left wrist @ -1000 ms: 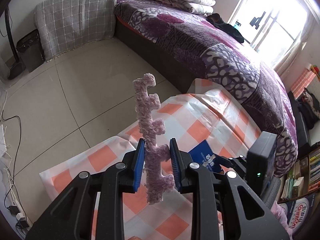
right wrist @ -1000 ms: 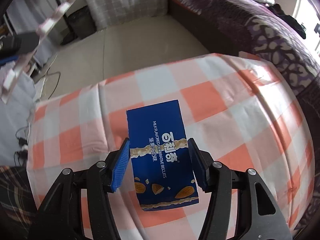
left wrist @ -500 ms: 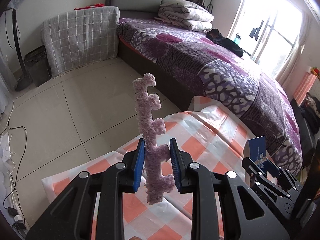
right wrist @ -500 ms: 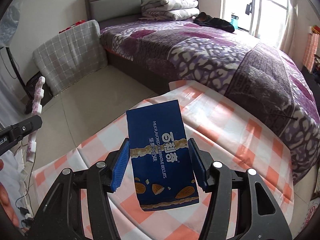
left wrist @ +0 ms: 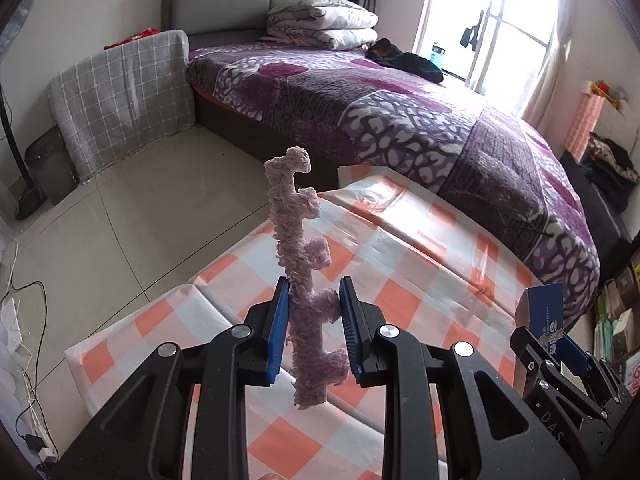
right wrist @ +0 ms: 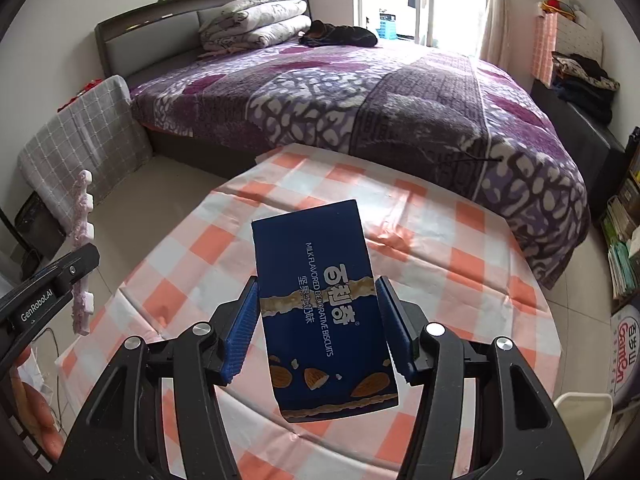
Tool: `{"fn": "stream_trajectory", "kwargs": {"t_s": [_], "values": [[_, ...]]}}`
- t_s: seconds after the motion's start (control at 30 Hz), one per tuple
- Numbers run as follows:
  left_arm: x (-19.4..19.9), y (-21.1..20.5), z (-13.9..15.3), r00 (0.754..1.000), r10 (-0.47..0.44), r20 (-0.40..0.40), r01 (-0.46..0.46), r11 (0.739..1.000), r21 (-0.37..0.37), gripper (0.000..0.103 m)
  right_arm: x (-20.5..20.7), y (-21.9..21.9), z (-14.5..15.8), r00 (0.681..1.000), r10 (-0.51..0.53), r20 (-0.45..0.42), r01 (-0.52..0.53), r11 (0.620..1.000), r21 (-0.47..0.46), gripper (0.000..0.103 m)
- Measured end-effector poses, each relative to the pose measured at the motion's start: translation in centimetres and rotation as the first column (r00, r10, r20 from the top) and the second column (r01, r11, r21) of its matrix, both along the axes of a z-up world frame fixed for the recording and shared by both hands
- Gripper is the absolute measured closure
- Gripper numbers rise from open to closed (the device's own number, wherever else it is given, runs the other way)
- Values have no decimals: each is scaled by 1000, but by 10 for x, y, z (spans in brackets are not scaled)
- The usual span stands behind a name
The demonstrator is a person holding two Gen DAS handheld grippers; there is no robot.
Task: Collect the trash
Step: 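Carry the blue box and pink strip over the bin and release both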
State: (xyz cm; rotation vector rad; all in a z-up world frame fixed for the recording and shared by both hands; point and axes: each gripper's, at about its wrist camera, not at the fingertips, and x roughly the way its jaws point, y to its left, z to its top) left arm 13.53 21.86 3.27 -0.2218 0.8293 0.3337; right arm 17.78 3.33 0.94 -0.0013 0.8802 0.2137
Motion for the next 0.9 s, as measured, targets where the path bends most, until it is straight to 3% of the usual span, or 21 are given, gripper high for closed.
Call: {"fn": "stream_trajectory", "kwargs": {"t_s": [0.37, 0.9], "values": [[5, -62, -18, 992, -120, -43, 122, 992, 30, 77, -21, -76, -20, 984, -167, -62, 169, 985, 30, 48], [4, -137, -34, 969, -237, -66, 241, 968, 65, 77, -47, -178, -44, 920, -373, -119, 384, 919, 90, 48]]}}
